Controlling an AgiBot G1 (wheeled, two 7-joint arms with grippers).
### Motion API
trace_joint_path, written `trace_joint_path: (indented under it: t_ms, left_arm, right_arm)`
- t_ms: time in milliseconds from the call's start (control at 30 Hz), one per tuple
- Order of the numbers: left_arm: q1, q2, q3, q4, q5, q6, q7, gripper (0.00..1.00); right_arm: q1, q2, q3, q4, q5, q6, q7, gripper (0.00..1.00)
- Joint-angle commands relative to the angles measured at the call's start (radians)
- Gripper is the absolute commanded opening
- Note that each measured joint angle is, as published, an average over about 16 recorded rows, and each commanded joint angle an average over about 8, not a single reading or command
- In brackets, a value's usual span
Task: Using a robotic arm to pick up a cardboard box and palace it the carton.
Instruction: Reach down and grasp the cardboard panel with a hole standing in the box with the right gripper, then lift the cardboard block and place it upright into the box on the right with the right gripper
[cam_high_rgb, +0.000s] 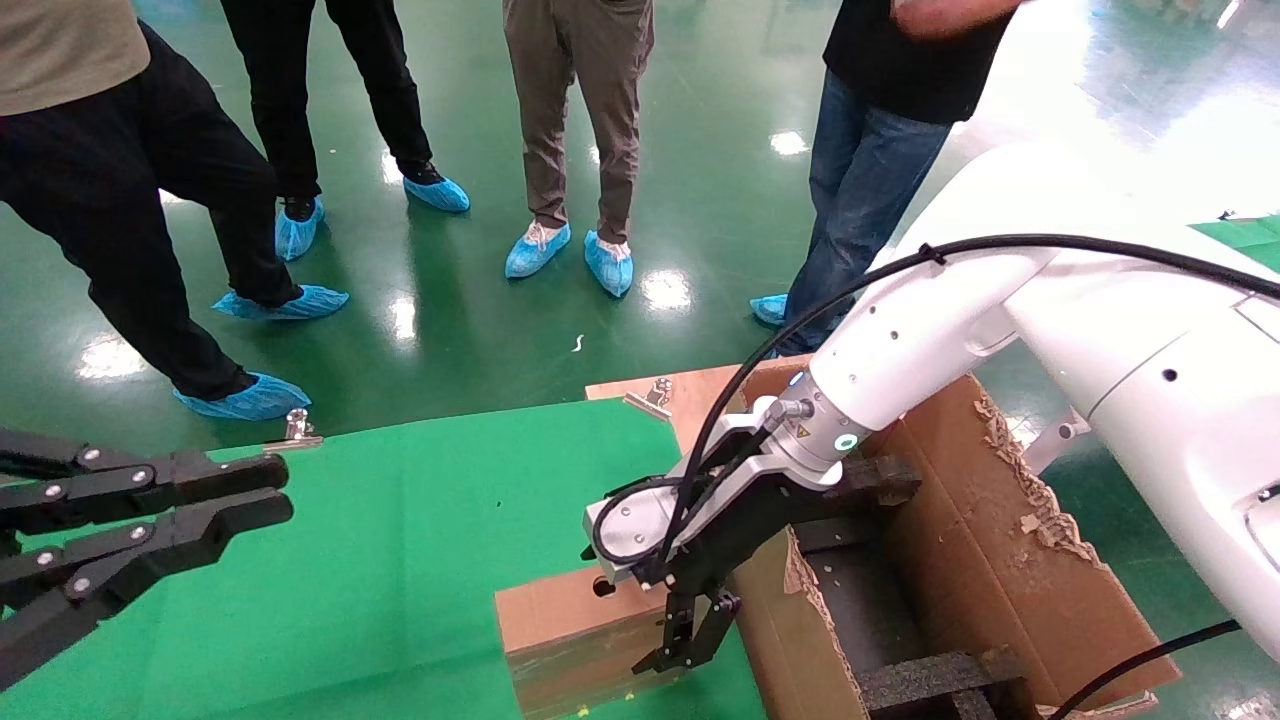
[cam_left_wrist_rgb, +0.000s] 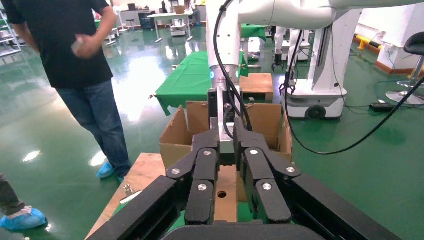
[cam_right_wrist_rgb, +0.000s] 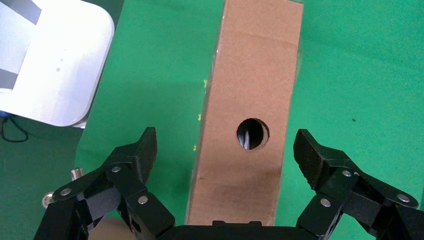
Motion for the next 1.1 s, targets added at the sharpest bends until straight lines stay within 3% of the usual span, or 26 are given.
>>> trace_joint_path:
  t_ms: [33, 1100]
  left_arm:
    - [0.0, 0.0, 0.0, 0.0, 0.0, 0.0, 0.0, 1.0]
    - [0.0, 0.0, 0.0, 0.0, 0.0, 0.0, 0.0, 1.0]
  right_arm:
    - [-0.002, 0.002, 0.003, 0.002, 0.001, 0.0, 0.001, 0.0]
    - [-0.01, 0.009, 0.017, 0.009, 0.006, 0.002, 0.007, 0.0]
